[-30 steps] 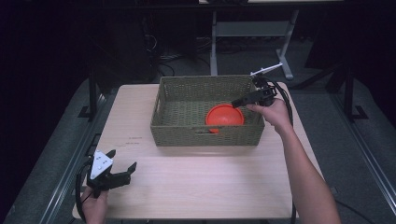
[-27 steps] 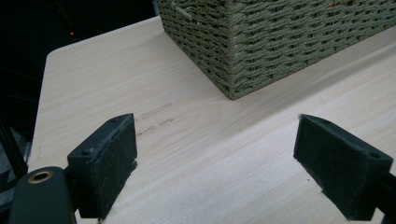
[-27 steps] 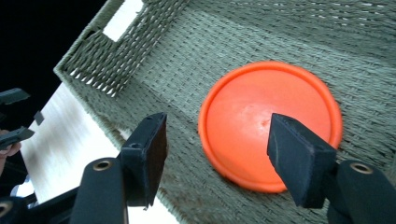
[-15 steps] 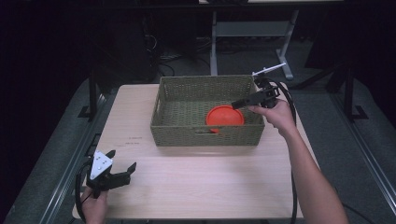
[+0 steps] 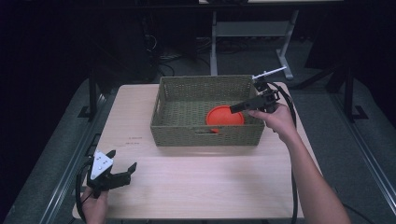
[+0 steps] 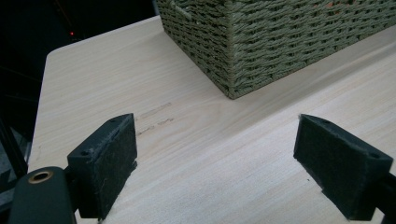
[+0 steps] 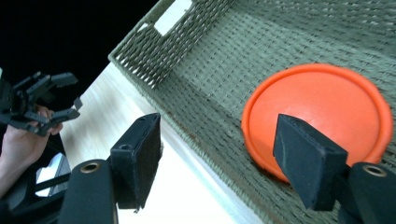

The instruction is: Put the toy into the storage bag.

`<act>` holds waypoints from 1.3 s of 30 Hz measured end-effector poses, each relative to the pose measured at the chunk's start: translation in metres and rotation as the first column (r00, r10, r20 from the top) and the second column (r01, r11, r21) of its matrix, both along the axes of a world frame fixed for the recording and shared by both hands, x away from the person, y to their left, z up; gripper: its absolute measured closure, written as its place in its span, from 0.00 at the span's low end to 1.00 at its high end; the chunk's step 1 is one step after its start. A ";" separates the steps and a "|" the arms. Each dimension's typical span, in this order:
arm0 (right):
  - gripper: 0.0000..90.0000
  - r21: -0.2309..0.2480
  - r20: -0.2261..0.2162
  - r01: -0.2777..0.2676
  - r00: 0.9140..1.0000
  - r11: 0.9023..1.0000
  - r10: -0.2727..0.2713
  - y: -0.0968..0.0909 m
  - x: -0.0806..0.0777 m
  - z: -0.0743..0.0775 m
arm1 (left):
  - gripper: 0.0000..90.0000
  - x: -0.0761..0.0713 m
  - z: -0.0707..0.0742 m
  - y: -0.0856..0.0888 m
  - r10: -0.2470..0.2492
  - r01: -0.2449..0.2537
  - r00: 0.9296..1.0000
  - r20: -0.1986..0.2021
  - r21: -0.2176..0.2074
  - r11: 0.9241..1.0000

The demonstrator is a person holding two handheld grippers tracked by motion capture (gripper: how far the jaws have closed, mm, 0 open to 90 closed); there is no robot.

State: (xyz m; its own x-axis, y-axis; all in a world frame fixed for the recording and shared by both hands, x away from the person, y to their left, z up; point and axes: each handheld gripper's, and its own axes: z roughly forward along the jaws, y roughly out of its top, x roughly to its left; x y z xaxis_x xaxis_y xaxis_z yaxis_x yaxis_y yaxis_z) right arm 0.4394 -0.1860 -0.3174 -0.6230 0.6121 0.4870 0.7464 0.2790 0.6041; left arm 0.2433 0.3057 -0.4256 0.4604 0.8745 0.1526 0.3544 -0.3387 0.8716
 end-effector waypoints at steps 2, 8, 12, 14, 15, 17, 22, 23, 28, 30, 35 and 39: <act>0.35 -0.008 0.004 -0.005 1.000 1.000 0.005 0.001 -0.002 0.000 | 0.14 0.000 0.000 0.000 -0.001 0.001 1.000 -0.002 0.001 1.000; 0.34 0.000 0.015 -0.016 1.000 1.000 0.016 0.000 -0.011 0.002 | 0.14 0.000 0.000 0.000 0.002 -0.002 1.000 0.001 -0.001 1.000; 0.34 0.005 0.017 -0.019 1.000 1.000 0.019 -0.003 -0.019 0.001 | 0.14 -0.001 0.000 0.000 0.003 -0.003 1.000 0.004 -0.004 1.000; 0.33 -0.017 0.029 -0.018 0.999 1.000 0.018 -0.006 -0.025 0.002 | 0.14 -0.001 0.000 0.000 0.004 -0.004 1.000 0.004 -0.003 1.000; 0.33 -0.017 0.029 -0.018 0.999 1.000 0.018 -0.006 -0.025 0.002 | 0.14 -0.001 0.000 0.000 0.003 -0.003 1.000 0.004 -0.003 1.000; 0.32 -0.012 0.033 -0.018 0.999 1.000 0.018 -0.009 -0.029 0.001 | 0.14 -0.001 0.000 0.000 0.003 -0.003 1.000 0.002 -0.002 1.000; 0.32 0.000 0.039 -0.017 0.999 1.000 0.017 -0.018 -0.039 0.001 | 0.14 -0.001 0.000 0.000 0.003 -0.003 1.000 0.001 0.000 1.000; 0.31 0.001 0.045 -0.018 0.999 1.000 0.018 -0.022 -0.044 0.000 | 0.14 -0.001 0.000 0.000 0.003 -0.003 1.000 0.003 -0.001 1.000; 0.31 0.004 0.050 -0.017 0.999 1.000 0.017 -0.026 -0.053 -0.003 | 0.14 -0.001 0.000 0.000 0.004 -0.004 1.000 0.002 0.001 1.000; 0.31 0.007 0.048 -0.018 0.999 1.000 0.018 -0.028 -0.056 -0.004 | 0.14 -0.001 0.000 0.000 0.005 -0.005 1.000 0.002 0.001 1.000; 0.30 0.013 0.062 -0.019 0.998 1.000 0.018 -0.032 -0.066 -0.005 | 0.14 -0.001 0.000 0.000 0.006 -0.006 1.000 0.001 0.003 1.000; 0.29 0.021 0.076 -0.035 0.997 0.999 0.033 -0.033 -0.074 -0.006 | 0.14 -0.001 -0.001 0.000 0.005 -0.005 1.000 0.000 0.001 1.000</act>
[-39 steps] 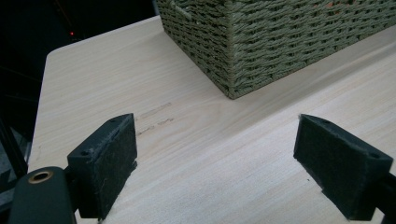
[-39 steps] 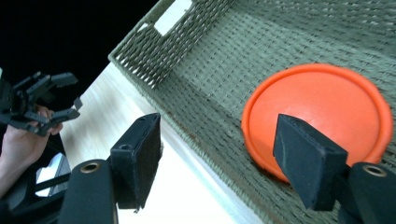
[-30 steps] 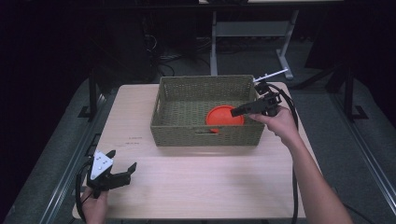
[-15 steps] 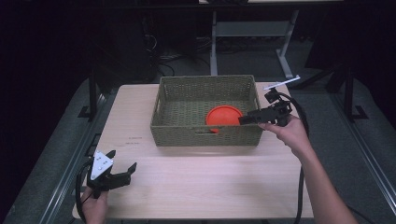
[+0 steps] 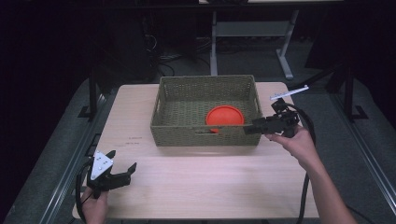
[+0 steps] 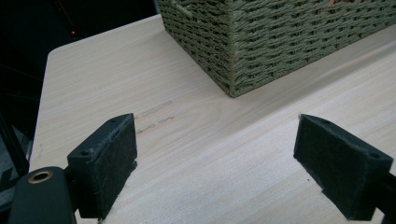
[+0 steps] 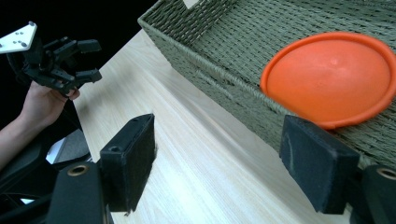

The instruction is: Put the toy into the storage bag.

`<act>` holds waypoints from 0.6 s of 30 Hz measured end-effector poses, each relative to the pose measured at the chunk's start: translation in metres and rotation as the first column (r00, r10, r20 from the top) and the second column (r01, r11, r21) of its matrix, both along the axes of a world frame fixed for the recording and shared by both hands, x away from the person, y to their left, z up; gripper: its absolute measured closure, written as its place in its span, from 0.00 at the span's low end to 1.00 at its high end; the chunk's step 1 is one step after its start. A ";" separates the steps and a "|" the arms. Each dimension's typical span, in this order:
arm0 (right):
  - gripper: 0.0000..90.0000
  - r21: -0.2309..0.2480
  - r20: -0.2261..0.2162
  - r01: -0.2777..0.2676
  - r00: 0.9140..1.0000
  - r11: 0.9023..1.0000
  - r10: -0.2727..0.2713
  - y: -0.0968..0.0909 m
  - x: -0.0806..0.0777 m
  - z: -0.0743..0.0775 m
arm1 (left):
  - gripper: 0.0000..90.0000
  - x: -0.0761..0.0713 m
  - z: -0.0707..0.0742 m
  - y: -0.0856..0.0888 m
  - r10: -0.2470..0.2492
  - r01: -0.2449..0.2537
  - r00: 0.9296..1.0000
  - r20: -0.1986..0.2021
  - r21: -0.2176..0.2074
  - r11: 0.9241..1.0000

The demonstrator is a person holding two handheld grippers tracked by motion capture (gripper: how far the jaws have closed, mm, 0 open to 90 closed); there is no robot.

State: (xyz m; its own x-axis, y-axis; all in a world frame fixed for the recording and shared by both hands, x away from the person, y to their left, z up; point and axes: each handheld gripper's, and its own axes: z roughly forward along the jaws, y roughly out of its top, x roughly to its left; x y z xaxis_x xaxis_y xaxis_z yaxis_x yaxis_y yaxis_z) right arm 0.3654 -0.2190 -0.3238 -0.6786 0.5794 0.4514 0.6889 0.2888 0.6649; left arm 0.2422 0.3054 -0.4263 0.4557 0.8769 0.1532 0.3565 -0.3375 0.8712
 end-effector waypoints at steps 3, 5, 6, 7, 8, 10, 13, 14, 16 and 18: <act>0.29 0.005 0.006 -0.005 1.000 1.000 0.005 -0.002 -0.005 -0.002 | 0.14 0.000 0.000 0.000 0.001 -0.001 1.000 0.000 0.000 1.000; 0.29 0.004 0.008 -0.006 1.000 1.000 0.006 -0.004 -0.009 -0.003 | 0.14 0.000 0.000 0.000 0.001 -0.001 1.000 -0.001 0.003 1.000; 0.29 0.006 0.010 -0.006 1.000 1.000 0.006 -0.004 -0.011 -0.004 | 0.14 0.000 0.000 0.000 0.001 -0.001 1.000 -0.001 0.004 1.000; 0.29 0.009 0.012 -0.007 1.000 1.000 0.007 -0.005 -0.012 -0.005 | 0.14 0.000 0.000 0.000 0.002 -0.002 1.000 0.000 0.003 1.000; 0.28 0.007 0.013 -0.011 1.000 1.000 0.011 -0.006 -0.016 -0.006 | 0.14 0.000 0.000 0.000 0.001 -0.001 1.000 0.001 0.001 1.000; 0.28 0.006 0.013 -0.010 1.000 1.000 0.010 -0.006 -0.018 -0.007 | 0.14 0.000 0.000 0.000 0.001 -0.001 1.000 0.001 0.002 1.000; 0.28 0.009 0.012 -0.008 1.000 1.000 0.007 -0.009 -0.022 -0.010 | 0.14 0.000 0.000 0.000 0.002 -0.002 1.000 -0.001 0.003 1.000; 0.28 0.007 0.017 -0.010 1.000 1.000 0.010 -0.009 -0.023 -0.011 | 0.14 0.000 0.000 0.000 0.002 -0.002 1.000 -0.001 0.004 1.000; 0.27 0.007 0.023 -0.009 1.000 1.000 0.009 -0.011 -0.026 -0.014 | 0.14 0.000 0.000 -0.001 0.002 -0.002 1.000 -0.001 0.005 1.000; 0.26 0.012 0.020 -0.005 1.000 1.000 0.004 -0.013 -0.028 -0.016 | 0.14 -0.001 0.000 -0.001 0.002 -0.002 1.000 0.000 0.005 1.000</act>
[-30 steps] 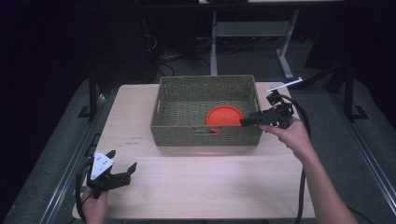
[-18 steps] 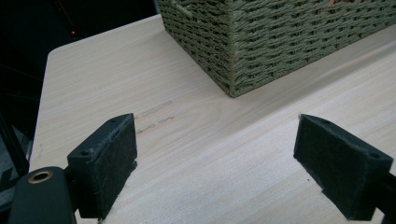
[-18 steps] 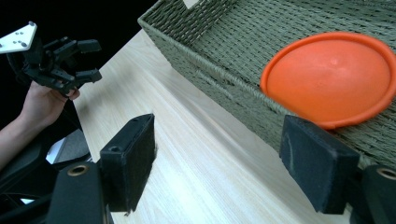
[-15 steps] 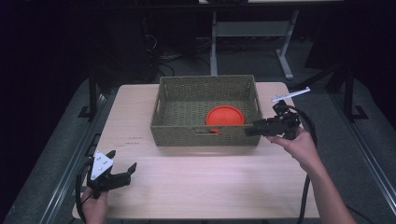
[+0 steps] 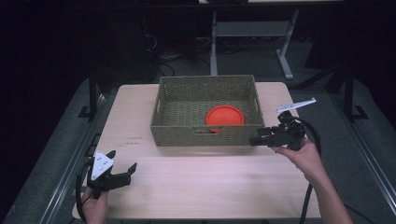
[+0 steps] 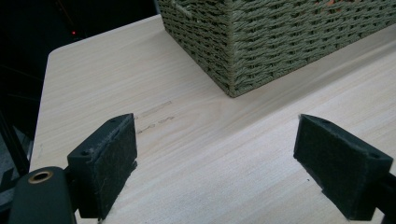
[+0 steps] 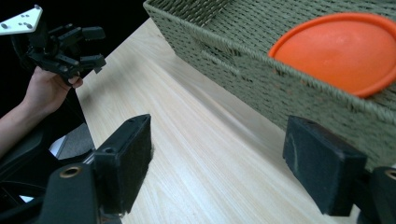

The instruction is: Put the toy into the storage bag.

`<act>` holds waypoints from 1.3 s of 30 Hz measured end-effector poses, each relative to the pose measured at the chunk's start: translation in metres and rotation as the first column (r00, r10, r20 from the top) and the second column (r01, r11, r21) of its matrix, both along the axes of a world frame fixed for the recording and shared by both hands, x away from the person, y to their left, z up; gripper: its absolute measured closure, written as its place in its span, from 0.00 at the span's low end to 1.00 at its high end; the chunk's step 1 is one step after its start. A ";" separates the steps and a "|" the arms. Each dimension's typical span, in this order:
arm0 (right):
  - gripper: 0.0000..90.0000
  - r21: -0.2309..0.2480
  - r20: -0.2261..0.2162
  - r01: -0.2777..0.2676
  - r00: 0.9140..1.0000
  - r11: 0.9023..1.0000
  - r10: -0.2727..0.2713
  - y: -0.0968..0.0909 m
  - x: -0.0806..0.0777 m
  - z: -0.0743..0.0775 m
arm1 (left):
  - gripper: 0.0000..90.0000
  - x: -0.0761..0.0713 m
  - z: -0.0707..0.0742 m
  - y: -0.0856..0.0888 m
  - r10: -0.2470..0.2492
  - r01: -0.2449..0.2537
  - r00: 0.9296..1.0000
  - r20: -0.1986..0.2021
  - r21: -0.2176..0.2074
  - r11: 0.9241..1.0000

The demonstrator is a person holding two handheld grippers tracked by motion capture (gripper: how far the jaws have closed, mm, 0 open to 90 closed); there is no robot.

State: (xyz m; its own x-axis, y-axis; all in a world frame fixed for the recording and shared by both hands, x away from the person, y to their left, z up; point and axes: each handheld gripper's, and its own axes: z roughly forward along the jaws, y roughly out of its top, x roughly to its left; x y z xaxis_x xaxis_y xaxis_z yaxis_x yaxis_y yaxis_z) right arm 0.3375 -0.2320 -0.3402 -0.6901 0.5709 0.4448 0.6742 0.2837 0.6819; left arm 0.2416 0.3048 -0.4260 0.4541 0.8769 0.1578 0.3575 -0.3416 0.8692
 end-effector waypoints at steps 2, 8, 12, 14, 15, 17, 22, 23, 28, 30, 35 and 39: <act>0.25 0.004 0.004 0.004 1.000 1.000 -0.004 -0.002 -0.002 -0.003 | 0.14 0.000 0.000 0.000 0.002 -0.002 1.000 0.000 -0.001 1.000; 0.23 0.024 -0.008 0.021 1.000 0.999 -0.021 -0.009 -0.010 -0.015 | 0.14 0.000 0.000 0.000 0.002 -0.002 1.000 0.000 0.000 1.000; 0.23 0.018 -0.005 0.020 1.000 1.000 -0.020 -0.012 -0.016 -0.022 | 0.14 0.000 0.000 0.000 0.003 -0.003 1.000 -0.001 0.002 1.000; 0.23 0.018 -0.007 0.020 1.000 1.000 -0.020 -0.013 -0.018 -0.025 | 0.14 0.000 0.000 0.000 0.003 -0.003 1.000 0.000 0.001 1.000; 0.22 0.018 -0.009 0.021 1.000 1.000 -0.021 -0.014 -0.020 -0.027 | 0.14 0.000 0.000 0.000 0.001 -0.001 1.000 0.001 0.006 1.000; 0.23 0.022 -0.012 0.023 1.000 0.999 -0.022 -0.016 -0.022 -0.030 | 0.14 0.000 0.000 0.000 0.005 -0.005 1.000 -0.002 -0.001 1.000; 0.22 0.011 -0.016 0.022 1.000 1.000 -0.022 -0.020 -0.026 -0.037 | 0.14 0.000 -0.001 -0.001 0.003 -0.003 1.000 0.001 -0.003 1.000; 0.22 0.011 -0.018 0.022 1.000 1.000 -0.022 -0.021 -0.027 -0.039 | 0.14 0.000 -0.001 -0.001 0.002 -0.002 1.000 0.001 -0.003 1.000; 0.22 0.018 -0.038 0.026 0.999 1.000 -0.025 -0.025 -0.031 -0.050 | 0.14 0.000 -0.001 -0.001 0.002 -0.002 1.000 0.001 -0.004 1.000; 0.22 0.021 -0.039 0.025 0.999 0.999 -0.025 -0.027 -0.032 -0.053 | 0.14 0.000 -0.001 -0.001 0.002 -0.002 1.000 0.002 -0.005 1.000; 0.22 0.026 -0.045 0.028 0.999 0.999 -0.027 -0.032 -0.038 -0.063 | 0.14 0.000 -0.001 -0.001 0.000 0.000 1.000 0.001 -0.005 1.000; 0.21 0.022 -0.038 0.043 0.998 0.999 -0.042 -0.034 -0.048 -0.075 | 0.14 0.001 -0.001 -0.001 0.000 0.000 1.000 0.000 -0.004 1.000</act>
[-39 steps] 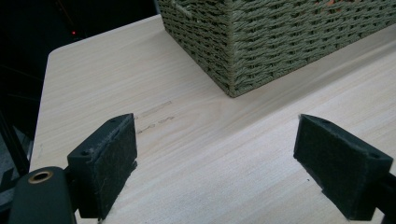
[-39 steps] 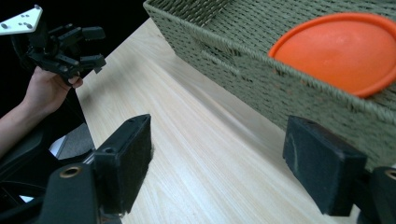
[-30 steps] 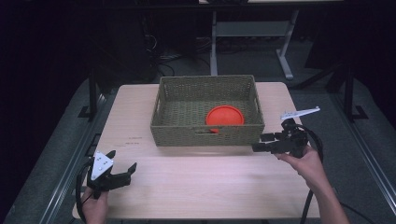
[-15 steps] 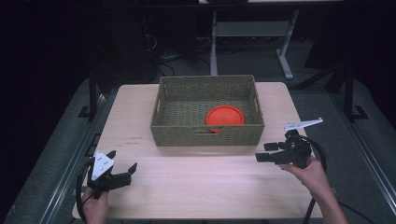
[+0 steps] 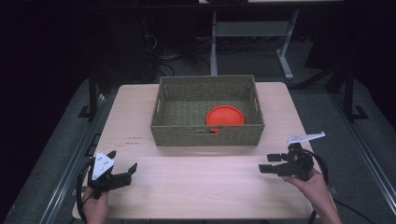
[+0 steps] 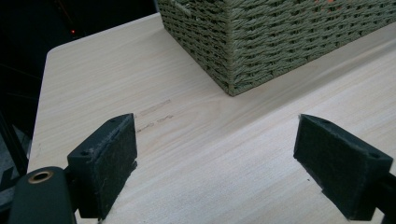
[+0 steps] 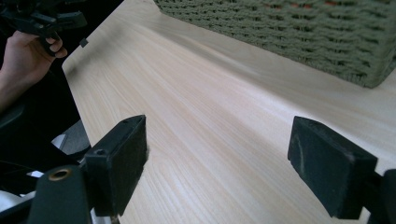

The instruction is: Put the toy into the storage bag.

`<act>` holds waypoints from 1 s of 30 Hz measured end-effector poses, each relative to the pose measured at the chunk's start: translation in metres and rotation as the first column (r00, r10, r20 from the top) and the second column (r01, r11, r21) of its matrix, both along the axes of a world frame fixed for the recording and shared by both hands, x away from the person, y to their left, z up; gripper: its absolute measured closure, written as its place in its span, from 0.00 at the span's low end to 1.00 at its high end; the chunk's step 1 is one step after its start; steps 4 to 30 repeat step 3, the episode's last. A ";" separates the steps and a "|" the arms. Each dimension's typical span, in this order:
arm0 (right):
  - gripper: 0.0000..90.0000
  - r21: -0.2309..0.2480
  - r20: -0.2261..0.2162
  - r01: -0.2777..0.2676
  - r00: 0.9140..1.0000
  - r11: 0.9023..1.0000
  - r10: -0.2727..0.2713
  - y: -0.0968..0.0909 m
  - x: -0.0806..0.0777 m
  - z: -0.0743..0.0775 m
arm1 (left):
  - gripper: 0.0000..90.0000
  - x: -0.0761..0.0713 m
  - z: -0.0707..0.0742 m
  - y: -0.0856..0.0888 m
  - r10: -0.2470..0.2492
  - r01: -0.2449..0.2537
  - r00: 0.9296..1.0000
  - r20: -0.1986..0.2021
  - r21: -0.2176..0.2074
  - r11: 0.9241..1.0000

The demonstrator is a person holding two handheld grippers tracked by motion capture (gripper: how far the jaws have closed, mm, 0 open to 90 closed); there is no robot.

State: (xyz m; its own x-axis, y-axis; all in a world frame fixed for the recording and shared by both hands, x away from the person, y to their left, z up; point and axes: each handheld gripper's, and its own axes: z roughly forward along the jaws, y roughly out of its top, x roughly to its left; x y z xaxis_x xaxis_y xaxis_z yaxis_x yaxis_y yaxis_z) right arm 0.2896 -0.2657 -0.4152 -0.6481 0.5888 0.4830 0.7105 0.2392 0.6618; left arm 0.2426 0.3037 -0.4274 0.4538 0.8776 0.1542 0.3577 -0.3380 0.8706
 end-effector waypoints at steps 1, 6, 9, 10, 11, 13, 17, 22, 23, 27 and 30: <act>0.22 0.000 0.010 0.006 1.000 1.000 -0.006 0.000 -0.004 -0.002 | 0.14 0.000 0.000 0.000 0.001 -0.001 1.000 0.001 -0.002 1.000; 0.22 -0.029 0.071 0.049 0.996 0.998 -0.047 -0.001 -0.017 -0.005 | 0.14 0.001 0.000 0.001 0.000 0.000 1.000 -0.001 0.004 1.000; 0.22 -0.029 0.071 0.049 0.996 0.998 -0.047 -0.001 -0.017 -0.005 | 0.14 0.001 0.000 0.001 0.000 0.000 1.000 -0.001 0.004 1.000; 0.22 -0.029 0.071 0.049 0.996 0.998 -0.047 -0.001 -0.017 -0.005 | 0.14 0.001 0.000 0.001 0.000 0.000 1.000 -0.001 0.004 1.000; 0.22 -0.029 0.071 0.049 0.996 0.998 -0.047 -0.001 -0.017 -0.005 | 0.14 0.001 0.000 0.001 0.000 0.000 1.000 -0.001 0.004 1.000; 0.22 -0.029 0.071 0.049 0.996 0.998 -0.047 -0.001 -0.017 -0.005 | 0.14 0.001 0.000 0.001 0.000 0.000 1.000 -0.001 0.004 1.000; 0.22 -0.029 0.071 0.049 0.996 0.998 -0.047 -0.001 -0.017 -0.005 | 0.14 0.001 0.000 0.001 0.000 0.000 1.000 -0.001 0.004 1.000; 0.22 -0.029 0.071 0.049 0.996 0.998 -0.047 -0.001 -0.017 -0.005 | 0.14 0.001 0.000 0.001 0.000 0.000 1.000 -0.001 0.004 1.000; 0.22 -0.029 0.071 0.049 0.996 0.998 -0.047 -0.001 -0.017 -0.005 | 0.14 0.001 0.000 0.001 0.000 0.000 1.000 -0.001 0.004 1.000; 0.22 -0.029 0.071 0.049 0.996 0.998 -0.047 -0.001 -0.017 -0.005 | 0.14 0.001 0.000 0.001 0.000 0.000 1.000 -0.001 0.004 1.000; 0.22 -0.029 0.071 0.049 0.996 0.998 -0.047 -0.001 -0.017 -0.005 | 0.14 0.001 0.000 0.001 0.000 0.000 1.000 -0.001 0.004 1.000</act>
